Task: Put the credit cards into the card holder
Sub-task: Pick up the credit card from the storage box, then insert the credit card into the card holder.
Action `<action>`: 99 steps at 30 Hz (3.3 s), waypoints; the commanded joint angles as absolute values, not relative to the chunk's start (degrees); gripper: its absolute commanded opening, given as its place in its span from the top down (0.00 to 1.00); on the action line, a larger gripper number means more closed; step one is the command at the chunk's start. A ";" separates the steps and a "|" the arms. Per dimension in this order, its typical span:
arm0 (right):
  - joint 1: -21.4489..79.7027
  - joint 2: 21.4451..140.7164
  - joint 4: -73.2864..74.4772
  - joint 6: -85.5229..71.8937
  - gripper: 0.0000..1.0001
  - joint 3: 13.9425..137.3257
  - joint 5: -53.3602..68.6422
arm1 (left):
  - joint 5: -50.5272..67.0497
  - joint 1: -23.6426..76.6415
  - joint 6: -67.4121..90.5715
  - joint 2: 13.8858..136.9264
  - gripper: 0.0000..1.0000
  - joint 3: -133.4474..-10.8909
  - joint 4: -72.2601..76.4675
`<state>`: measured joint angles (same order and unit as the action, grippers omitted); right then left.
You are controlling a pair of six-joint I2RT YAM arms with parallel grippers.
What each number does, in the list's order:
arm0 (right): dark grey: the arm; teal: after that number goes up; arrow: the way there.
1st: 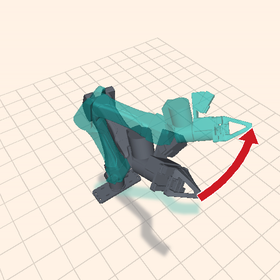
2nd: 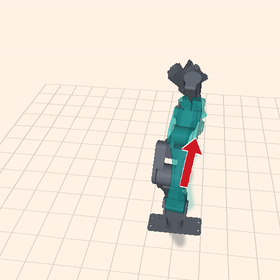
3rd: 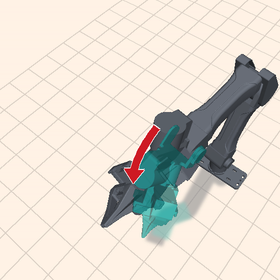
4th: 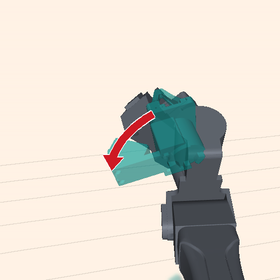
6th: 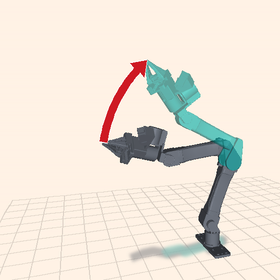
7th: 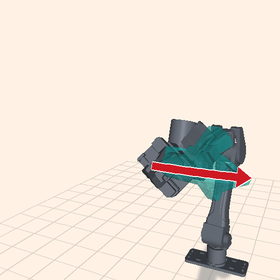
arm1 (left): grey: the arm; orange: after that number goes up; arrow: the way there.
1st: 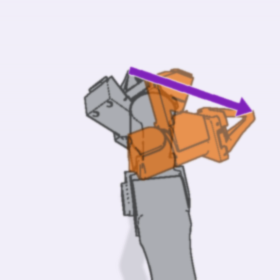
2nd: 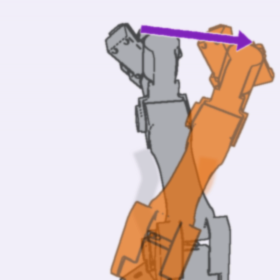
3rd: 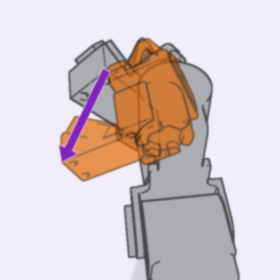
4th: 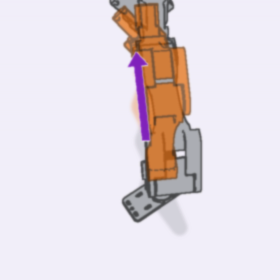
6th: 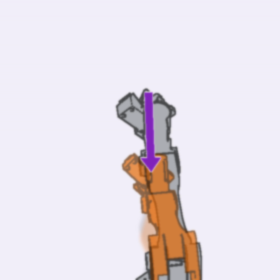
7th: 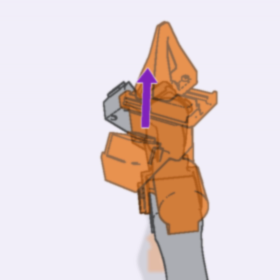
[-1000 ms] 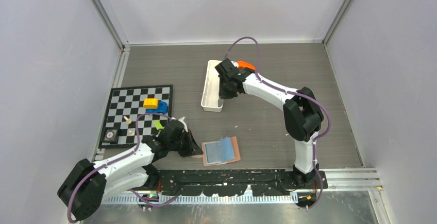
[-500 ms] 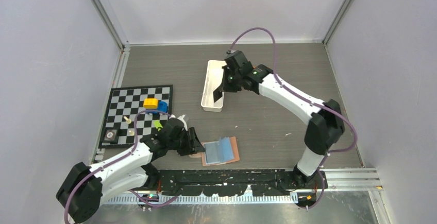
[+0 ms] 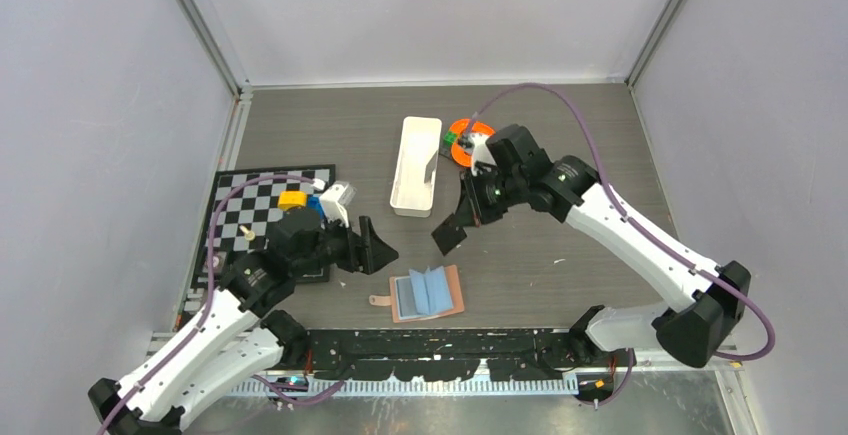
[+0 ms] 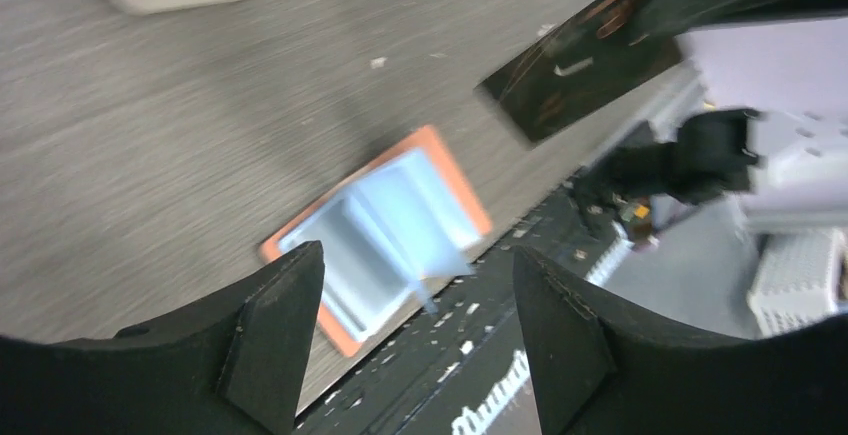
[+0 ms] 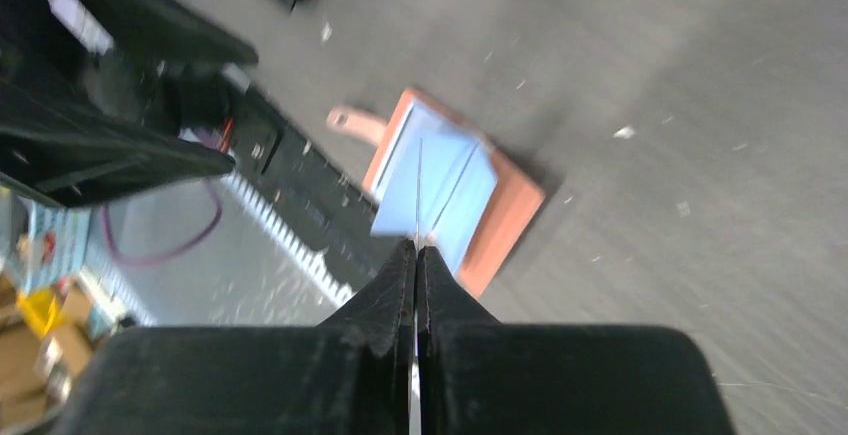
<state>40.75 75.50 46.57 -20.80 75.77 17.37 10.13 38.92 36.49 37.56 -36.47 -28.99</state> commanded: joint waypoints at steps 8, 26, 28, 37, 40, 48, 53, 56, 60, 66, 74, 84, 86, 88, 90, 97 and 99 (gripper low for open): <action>46.98 68.40 44.56 -17.57 1.00 69.04 45.77 | 37.31 40.92 31.27 43.00 0.24 -38.03 -12.10; 49.03 69.31 44.12 -16.08 1.00 71.44 47.53 | 47.22 47.72 36.81 47.89 0.75 -35.88 -2.65; 49.04 68.85 44.04 -16.25 1.00 71.37 46.40 | 47.96 48.13 38.95 47.64 0.89 -34.70 1.07; 44.96 62.10 38.52 -23.46 0.28 66.36 29.75 | 37.56 48.21 43.82 40.14 1.00 -28.53 7.69; 43.00 57.61 30.15 -29.76 0.24 60.68 29.14 | 29.55 48.17 44.88 36.19 1.00 -26.66 8.07; 43.04 54.33 5.00 -46.79 0.26 46.87 35.69 | 18.79 48.16 48.37 29.30 1.00 -22.21 13.39; 44.25 56.94 -6.40 -52.07 0.36 42.69 36.98 | 19.02 48.16 50.00 30.04 1.00 -21.11 15.50; 45.12 58.34 -10.25 -53.76 0.50 42.07 37.46 | 18.75 48.16 51.33 30.39 1.00 -20.13 17.09; 45.55 59.24 -15.13 -56.64 0.81 40.47 37.62 | 18.10 48.18 51.93 30.24 1.00 -19.14 16.48; 45.69 61.25 -3.03 -52.58 1.00 40.03 30.71 | 8.43 48.12 50.68 28.88 0.40 -22.33 -8.26; 50.80 71.50 13.09 -45.12 1.00 44.28 23.06 | 2.31 48.08 51.21 35.05 0.23 -24.21 -30.62; 53.17 83.87 18.54 -43.93 1.00 47.91 18.86 | 5.59 48.12 48.90 44.56 0.23 -23.17 -24.43; 53.17 84.75 18.71 -44.02 1.00 48.07 18.63 | 6.45 48.08 48.40 46.70 0.24 -23.59 -23.11; 53.17 85.63 18.76 -44.19 0.99 48.03 18.27 | 6.94 48.08 48.17 48.68 0.25 -23.73 -21.82; 53.09 86.30 18.60 -44.37 0.99 47.99 17.95 | 7.24 48.08 48.21 50.44 0.26 -23.77 -20.89; 52.53 87.05 14.09 -45.97 1.00 45.68 19.58 | 7.53 48.08 48.79 53.53 0.33 -22.34 -18.36; 52.24 87.03 12.17 -46.52 0.99 44.69 20.72 | 7.19 48.08 49.16 53.89 0.36 -21.86 -17.90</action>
